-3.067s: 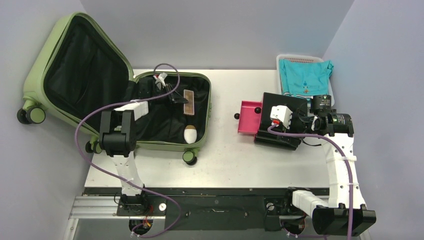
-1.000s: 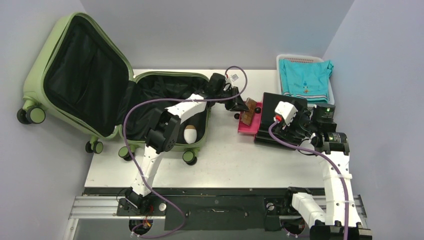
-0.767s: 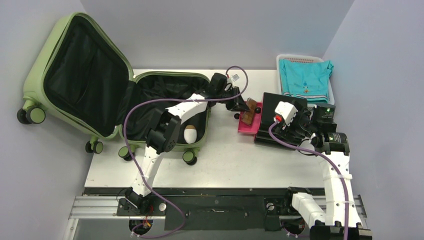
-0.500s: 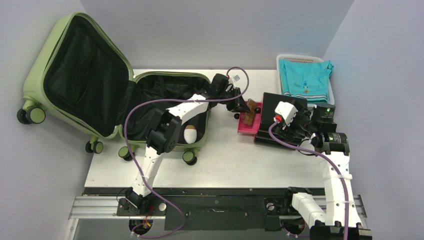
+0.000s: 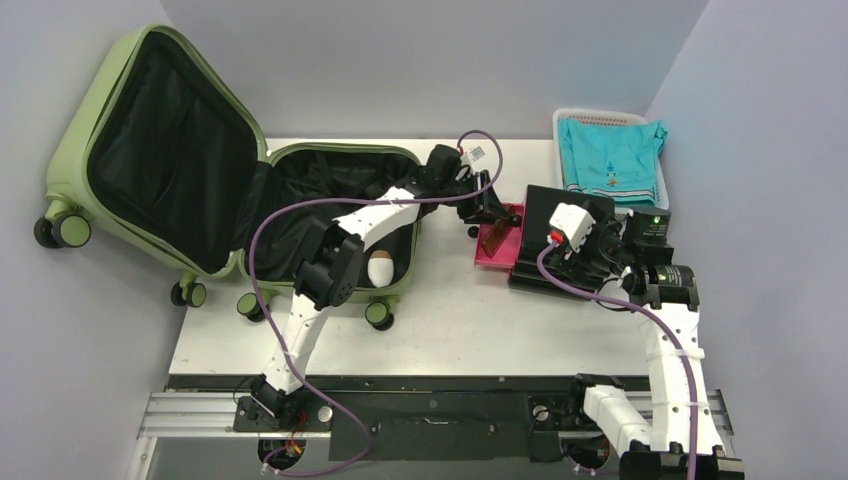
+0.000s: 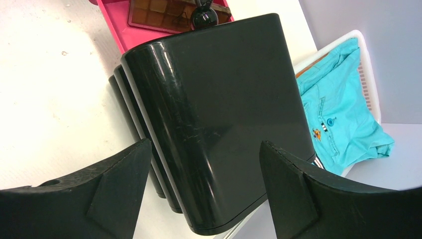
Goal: Open, take out, and arrange the luggage
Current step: Place the personal item in the drawer, then close the drawer of the storage box.
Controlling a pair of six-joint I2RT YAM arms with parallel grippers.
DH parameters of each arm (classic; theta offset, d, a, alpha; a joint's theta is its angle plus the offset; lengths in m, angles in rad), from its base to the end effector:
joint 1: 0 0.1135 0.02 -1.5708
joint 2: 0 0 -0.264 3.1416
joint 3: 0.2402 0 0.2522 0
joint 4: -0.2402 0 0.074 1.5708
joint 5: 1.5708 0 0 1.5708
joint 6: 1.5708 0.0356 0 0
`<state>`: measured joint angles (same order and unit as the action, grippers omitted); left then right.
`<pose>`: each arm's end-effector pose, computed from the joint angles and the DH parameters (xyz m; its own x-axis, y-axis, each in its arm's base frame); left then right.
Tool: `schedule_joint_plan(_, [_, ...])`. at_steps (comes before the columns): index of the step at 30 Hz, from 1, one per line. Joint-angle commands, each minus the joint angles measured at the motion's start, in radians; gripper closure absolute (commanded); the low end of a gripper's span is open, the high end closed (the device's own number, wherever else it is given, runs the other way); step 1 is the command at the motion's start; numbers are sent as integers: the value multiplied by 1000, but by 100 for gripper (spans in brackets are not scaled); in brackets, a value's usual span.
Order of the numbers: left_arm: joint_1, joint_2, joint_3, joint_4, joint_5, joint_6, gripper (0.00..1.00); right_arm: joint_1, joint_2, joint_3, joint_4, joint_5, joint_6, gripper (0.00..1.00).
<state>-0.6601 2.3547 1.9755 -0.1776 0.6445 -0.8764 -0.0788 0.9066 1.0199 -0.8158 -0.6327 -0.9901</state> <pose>0.4159 -0.3500 0.2114 -0.9534 -0.0375 -0.2993 0.2507 0.4530 -0.8556 0.1734 0.0074 0.3423 -0.0303 -0.6739 -0.7382 -0.7505 0.5031 -0.4285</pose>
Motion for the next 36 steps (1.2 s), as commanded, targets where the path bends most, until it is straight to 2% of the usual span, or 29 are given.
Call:
schedule_joint_plan(1, [4,-47,37,-32,-32,27,55,5,-20,5,17,-13,-11,25])
schedule_joint_plan(6, [21,-70,58,-36,-32,25,55,8,-22,7,14,-13,-14,25])
schedule_joint_plan(15, [70,-104,107,31,38,-2,42,13,-19,8,14,-15,-15,25])
schedule_joint_plan(19, [89,-120,119,100,75,-42,37,14,-17,9,13,-15,-13,25])
schedule_joint_plan(22, [100,-133,109,92,78,-31,36,15,-13,9,17,-16,-8,25])
schedule_joint_plan(28, [155,-161,-12,43,29,28,32,15,3,2,158,49,177,25])
schedule_joint_plan(31, [177,-156,-59,44,16,55,32,13,11,5,215,89,280,24])
schedule_joint_plan(36, [204,-127,-110,95,52,56,35,7,13,17,251,109,353,24])
